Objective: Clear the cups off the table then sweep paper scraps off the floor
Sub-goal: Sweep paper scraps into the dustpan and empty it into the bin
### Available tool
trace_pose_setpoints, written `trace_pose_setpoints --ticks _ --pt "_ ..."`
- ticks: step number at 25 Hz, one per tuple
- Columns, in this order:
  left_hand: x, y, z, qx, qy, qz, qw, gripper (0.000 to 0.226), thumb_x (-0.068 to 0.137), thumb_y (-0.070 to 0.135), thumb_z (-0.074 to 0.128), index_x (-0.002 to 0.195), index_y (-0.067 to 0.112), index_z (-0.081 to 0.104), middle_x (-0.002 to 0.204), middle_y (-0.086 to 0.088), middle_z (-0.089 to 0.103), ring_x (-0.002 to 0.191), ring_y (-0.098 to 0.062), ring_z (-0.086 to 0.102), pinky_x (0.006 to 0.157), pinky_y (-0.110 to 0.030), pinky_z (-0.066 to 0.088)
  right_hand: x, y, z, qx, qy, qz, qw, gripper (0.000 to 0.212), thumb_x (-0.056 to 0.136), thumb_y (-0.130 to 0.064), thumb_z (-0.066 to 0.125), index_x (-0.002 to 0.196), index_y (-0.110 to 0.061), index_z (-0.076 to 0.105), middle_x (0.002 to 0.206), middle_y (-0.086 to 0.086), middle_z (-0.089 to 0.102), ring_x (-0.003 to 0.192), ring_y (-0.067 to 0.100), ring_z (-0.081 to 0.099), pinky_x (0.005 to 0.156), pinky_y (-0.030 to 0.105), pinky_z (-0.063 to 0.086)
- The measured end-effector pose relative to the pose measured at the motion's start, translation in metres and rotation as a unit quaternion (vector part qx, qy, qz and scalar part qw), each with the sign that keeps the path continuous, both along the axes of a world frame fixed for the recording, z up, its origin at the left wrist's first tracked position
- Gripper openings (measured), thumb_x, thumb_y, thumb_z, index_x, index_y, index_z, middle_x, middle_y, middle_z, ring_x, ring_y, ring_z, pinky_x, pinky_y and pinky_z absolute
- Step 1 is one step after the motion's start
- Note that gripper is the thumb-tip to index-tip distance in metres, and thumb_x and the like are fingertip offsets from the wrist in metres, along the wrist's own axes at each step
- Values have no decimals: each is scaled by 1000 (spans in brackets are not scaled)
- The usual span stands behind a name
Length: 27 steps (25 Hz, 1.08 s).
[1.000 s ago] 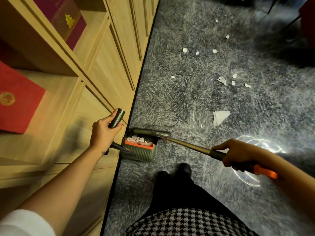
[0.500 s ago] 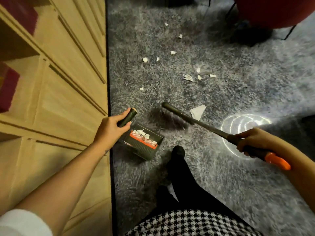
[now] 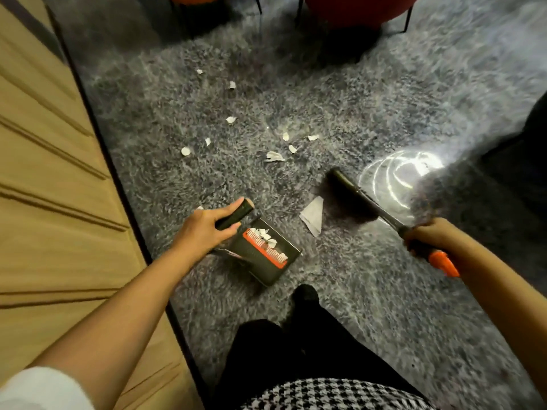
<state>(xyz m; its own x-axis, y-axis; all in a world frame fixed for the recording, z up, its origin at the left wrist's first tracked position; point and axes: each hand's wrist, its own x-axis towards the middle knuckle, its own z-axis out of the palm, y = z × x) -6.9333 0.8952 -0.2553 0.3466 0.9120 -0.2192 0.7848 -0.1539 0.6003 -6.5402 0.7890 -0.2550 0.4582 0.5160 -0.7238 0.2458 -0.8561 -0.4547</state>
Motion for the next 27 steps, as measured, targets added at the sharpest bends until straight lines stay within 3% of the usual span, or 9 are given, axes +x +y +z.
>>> trace_pose_setpoints --ticks 3,8,10,13,17,20,24,27 --pt "9 45 -3 -10 4 -52 999 68 82 14 72 134 32 32 110 -17 69 96 -30 67 81 -38 51 -7 7 -13 -31 22 -28 999 13 79 4 61 67 8 61 39 10 57 31 17 52 39 22 44" --pt "4 101 2 -4 -2 -132 991 68 80 13 74 133 33 36 108 -11 71 88 -7 58 71 -25 44 -32 12 -26 -64 78 -64 993 13 80 16 51 69 9 54 42 12 56 30 16 56 34 15 43" --pt "-5 121 7 -14 -8 -173 985 68 79 11 75 133 31 38 106 -8 72 88 -5 58 70 -19 43 -50 15 -32 -85 69 -50 993 5 79 11 53 80 10 58 56 16 57 38 22 56 41 23 47" --pt "-21 141 11 -30 -6 -225 974 66 79 13 75 131 37 41 108 0 70 89 1 60 74 -11 43 -90 16 -40 -94 51 -20 994 23 79 4 66 100 4 55 67 16 54 52 24 52 48 30 46" --pt "-37 150 7 -18 4 -278 960 64 82 18 73 131 40 38 105 -5 72 94 -19 67 82 -37 52 -150 9 -46 -109 46 -11 993 36 80 4 64 114 0 52 84 16 54 61 24 54 52 30 48" --pt "-49 159 5 -28 -9 -275 961 64 82 21 72 130 43 37 101 -8 73 94 -24 67 81 -41 52 -195 -5 -45 -123 49 -2 991 37 81 2 57 117 -1 52 87 16 55 72 26 56 61 29 49" --pt "-63 167 1 -20 -6 -278 960 63 83 23 71 130 47 36 102 -7 72 93 -22 67 81 -39 53 -259 -21 -36 -105 85 -20 991 43 78 7 53 120 -3 53 64 5 54 42 11 53 37 17 42" --pt "-73 171 -2 -21 -17 -272 962 62 82 23 72 128 48 38 93 -3 72 84 -17 65 71 -29 45 -293 -25 -30 -93 131 -47 986 58 78 7 51 132 -12 46 62 6 56 34 9 52 36 18 42"
